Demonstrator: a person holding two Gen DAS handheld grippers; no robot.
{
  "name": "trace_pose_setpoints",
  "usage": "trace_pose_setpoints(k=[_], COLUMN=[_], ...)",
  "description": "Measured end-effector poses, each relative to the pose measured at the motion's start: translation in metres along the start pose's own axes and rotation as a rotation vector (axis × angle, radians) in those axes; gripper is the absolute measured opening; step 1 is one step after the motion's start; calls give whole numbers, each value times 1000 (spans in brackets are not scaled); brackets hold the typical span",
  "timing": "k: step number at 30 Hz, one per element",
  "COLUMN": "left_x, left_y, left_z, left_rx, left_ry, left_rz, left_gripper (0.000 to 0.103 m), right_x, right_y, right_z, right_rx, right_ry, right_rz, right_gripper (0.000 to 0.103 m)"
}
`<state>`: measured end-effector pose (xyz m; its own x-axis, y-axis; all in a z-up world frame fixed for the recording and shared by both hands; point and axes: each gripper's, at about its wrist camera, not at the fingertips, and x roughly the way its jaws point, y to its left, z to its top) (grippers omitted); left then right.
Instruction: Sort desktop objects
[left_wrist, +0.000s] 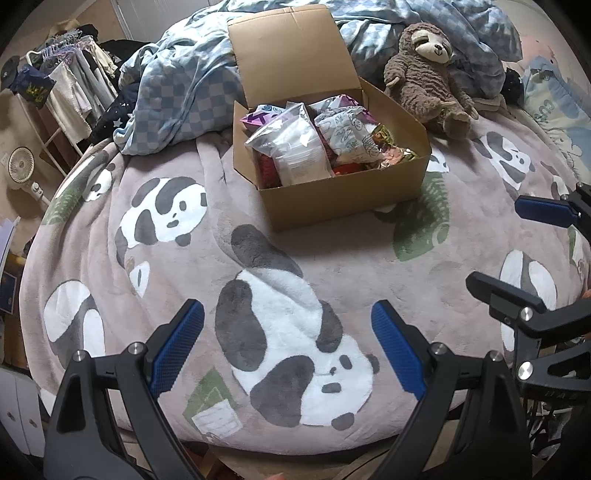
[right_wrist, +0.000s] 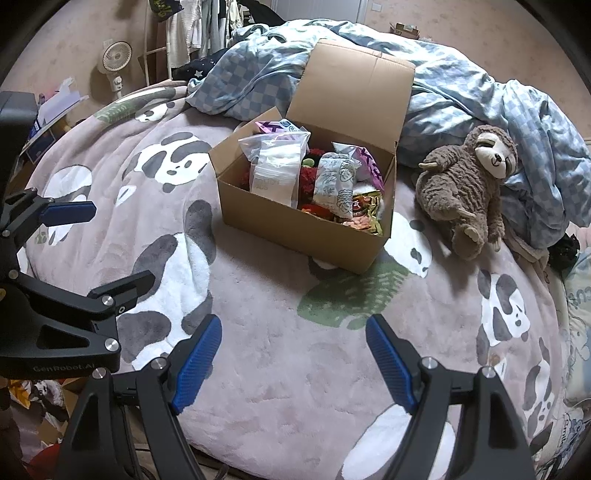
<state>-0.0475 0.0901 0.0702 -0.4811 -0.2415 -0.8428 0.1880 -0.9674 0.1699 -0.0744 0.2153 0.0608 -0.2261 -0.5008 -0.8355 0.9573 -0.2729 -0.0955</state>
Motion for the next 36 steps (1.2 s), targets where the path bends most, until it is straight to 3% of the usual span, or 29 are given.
trace_pose_setpoints(k=[36], left_x=[-10], left_y=[1], left_z=[2], left_rx=[-15], left_ry=[-10], left_rz=[2], left_gripper=[92], right_x=[-9], right_y=[4], right_z=[2], right_rx=[-11], right_ry=[-13], right_rz=[4], right_gripper=[81])
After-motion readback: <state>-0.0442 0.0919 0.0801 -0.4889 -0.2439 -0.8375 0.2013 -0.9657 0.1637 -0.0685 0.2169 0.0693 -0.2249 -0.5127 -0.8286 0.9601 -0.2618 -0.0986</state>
